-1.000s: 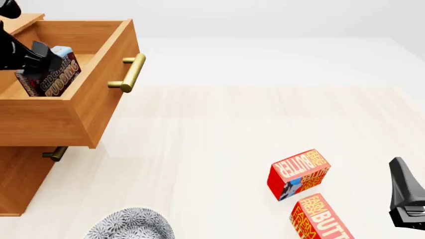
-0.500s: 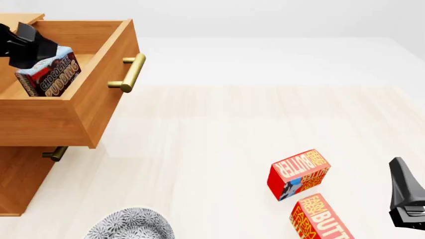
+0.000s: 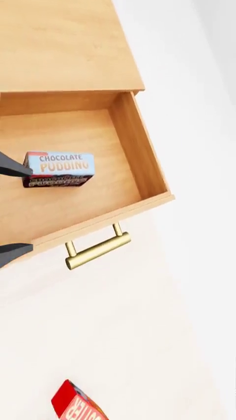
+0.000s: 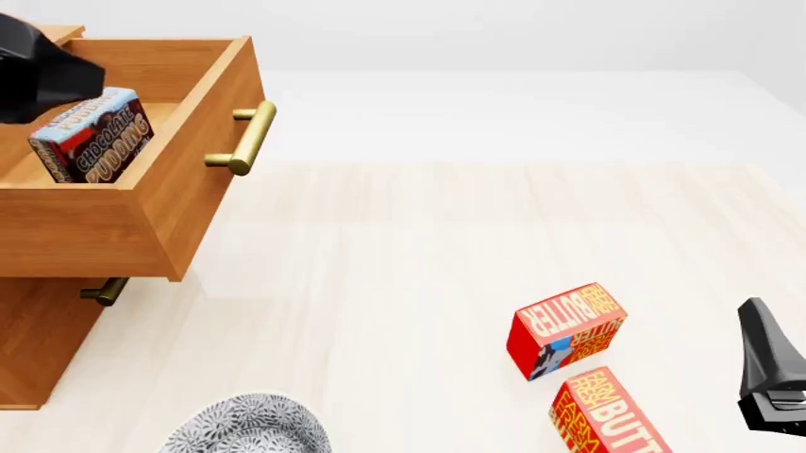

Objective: Put the chocolate pudding in the top drawer of the cabinet and close it.

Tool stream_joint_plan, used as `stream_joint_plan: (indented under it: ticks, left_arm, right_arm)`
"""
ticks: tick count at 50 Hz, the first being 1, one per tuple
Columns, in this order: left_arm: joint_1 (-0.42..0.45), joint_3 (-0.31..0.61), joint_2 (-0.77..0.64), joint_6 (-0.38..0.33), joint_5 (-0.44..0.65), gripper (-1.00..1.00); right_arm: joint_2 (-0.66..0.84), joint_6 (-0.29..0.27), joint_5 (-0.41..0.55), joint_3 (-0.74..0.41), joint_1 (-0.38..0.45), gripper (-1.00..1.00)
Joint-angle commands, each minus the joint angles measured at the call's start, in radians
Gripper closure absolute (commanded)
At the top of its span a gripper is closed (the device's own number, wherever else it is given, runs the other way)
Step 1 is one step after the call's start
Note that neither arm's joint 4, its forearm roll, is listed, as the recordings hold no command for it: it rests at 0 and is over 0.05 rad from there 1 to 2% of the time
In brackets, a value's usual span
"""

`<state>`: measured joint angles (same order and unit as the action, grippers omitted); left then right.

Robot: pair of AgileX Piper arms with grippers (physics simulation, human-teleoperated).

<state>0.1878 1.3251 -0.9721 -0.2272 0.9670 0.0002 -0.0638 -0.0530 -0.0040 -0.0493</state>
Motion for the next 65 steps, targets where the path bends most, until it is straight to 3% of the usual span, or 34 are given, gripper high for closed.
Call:
stream_joint_plan:
  ticks: [1, 23, 35, 39, 48, 65]
  left_arm:
    - [0.086, -0.019, 0.001, 0.055, -0.002, -1.00]
    - [0.210, -0.073, -0.015, 0.023, -0.051, -1.00]
    - [0.302, -0.083, -0.064, 0.056, -0.080, -1.00]
    - [0.302, -0.126, -0.053, 0.021, -0.106, -1.00]
    - [0.386, -0.141, -0.109, 0.064, -0.134, -1.00]
    - [0.441, -0.152, -0.139, 0.086, -0.145, -1.00]
  right_arm:
    - [0.000, 0.013, 0.010, 0.001, 0.009, -1.00]
    - [0.000, 0.013, 0.010, 0.001, 0.009, -1.00]
    - [0.000, 0.012, 0.011, 0.000, 0.010, -1.00]
    - [0.000, 0.012, 0.010, 0.000, 0.010, -1.00]
    - [0.000, 0.011, 0.010, 0.000, 0.010, -1.00]
    - [0.000, 0.013, 0.011, 0.000, 0.009, -1.00]
